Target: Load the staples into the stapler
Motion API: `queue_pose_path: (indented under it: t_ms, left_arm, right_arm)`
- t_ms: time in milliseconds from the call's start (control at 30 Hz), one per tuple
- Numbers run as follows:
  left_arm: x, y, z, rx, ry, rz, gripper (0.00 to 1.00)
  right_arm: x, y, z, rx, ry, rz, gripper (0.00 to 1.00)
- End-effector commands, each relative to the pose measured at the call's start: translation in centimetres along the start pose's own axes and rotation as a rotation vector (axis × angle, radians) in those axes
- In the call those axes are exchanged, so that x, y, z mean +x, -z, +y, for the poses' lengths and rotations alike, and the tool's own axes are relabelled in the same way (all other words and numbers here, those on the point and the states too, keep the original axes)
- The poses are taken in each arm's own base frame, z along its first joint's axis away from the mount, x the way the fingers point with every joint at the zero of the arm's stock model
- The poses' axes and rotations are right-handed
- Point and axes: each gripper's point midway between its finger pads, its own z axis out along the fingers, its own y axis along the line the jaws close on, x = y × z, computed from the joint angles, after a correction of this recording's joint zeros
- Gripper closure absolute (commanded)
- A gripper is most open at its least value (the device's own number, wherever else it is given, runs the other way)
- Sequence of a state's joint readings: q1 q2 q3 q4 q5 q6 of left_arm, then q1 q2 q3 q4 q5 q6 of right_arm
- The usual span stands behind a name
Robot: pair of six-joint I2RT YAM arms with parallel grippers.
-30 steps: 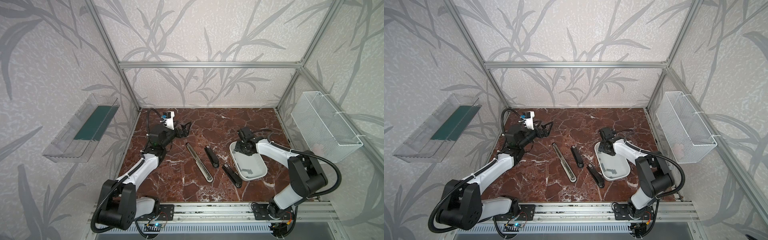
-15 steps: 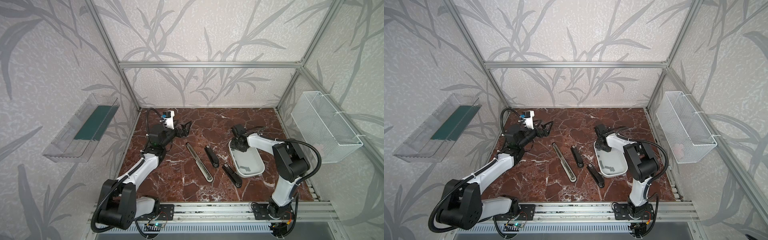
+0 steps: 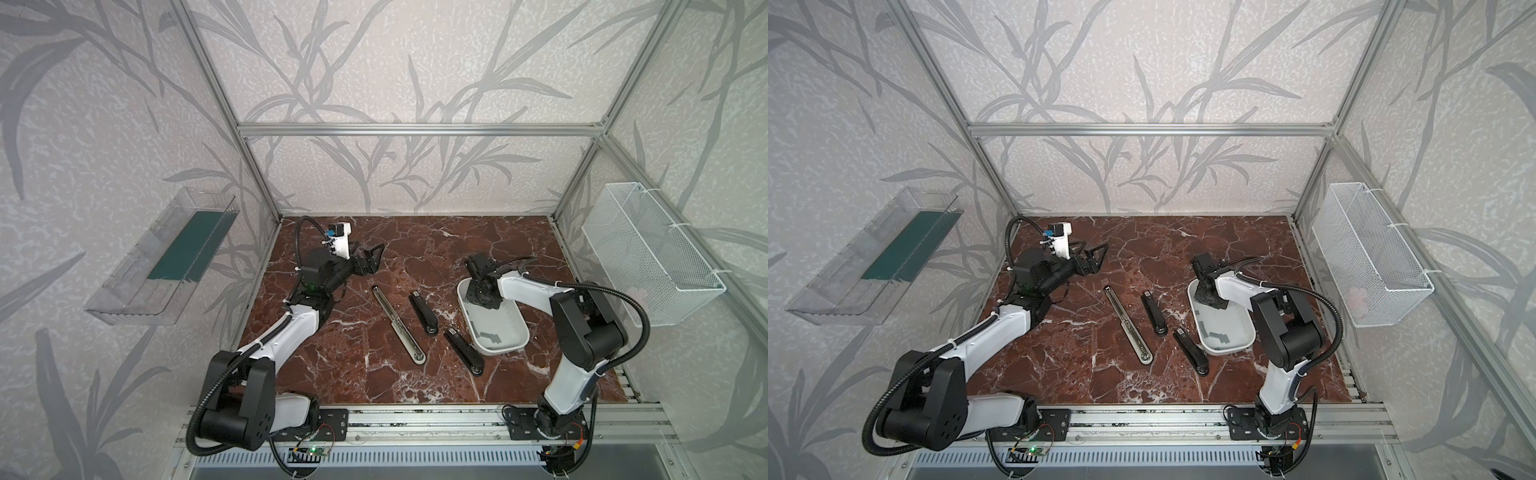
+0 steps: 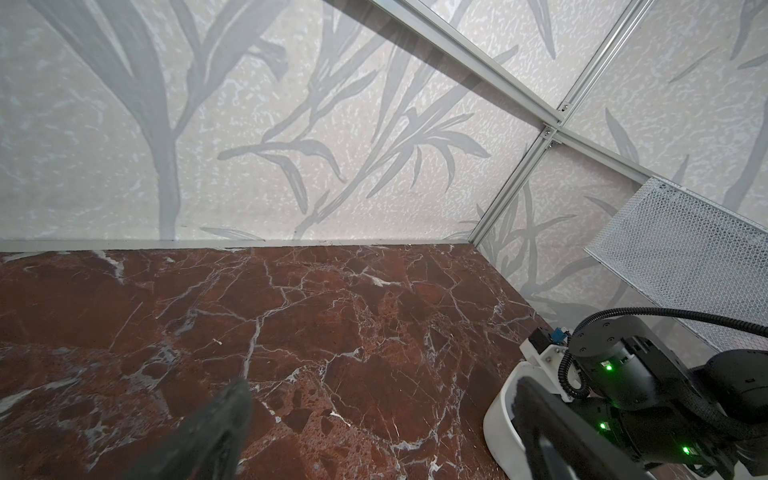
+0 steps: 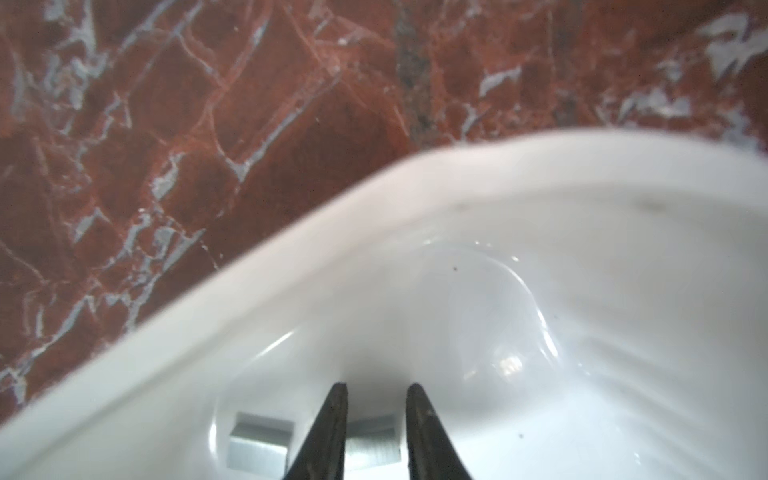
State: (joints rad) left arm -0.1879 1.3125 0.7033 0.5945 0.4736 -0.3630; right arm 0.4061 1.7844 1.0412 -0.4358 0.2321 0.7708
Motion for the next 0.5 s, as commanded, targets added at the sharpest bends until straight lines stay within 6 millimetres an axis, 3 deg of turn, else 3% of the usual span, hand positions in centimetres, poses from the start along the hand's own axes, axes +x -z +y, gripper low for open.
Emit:
queue_pose_path:
  t_ms: [0,100,133,267,333,467]
  left_arm:
    - [-0.7,0.0,-0.7,0.029,-0.011,-0.024,0.01]
    - [-0.6,0.0,-0.7,0.032,-0.010,-0.024,0.01]
    - [-0.7,0.0,-0.8,0.033,-0.011,-0.026,0.01]
    - [-0.6,0.0,-0.7,0.032,-0.009,-0.025,0.01]
    - [-0.6,0.0,-0.7,0.034,-0.008,-0.025,0.01]
    - [-0.7,0.2,-0.9,0.038,-0.010,-0.028,0.01]
  right_arm:
    - [0.7,0.9,-1.7,0.042,-0.003,0.003,0.73]
    - [0.9,1.2,-1.5,0.017,0.021,0.003,0.72]
    - [0.3,2.2,-1.0,-0.019,0.031,-0.023,0.71]
    - [-0.7,3.8,1.0,-0.136,0.165,-0.066,0.60]
    - [-0.9,3.9,1.9,-0.183,0.216,-0.079,0.53]
    - [-0.5,3.1,4.5,-0.284,0.309,-0.039,0.53]
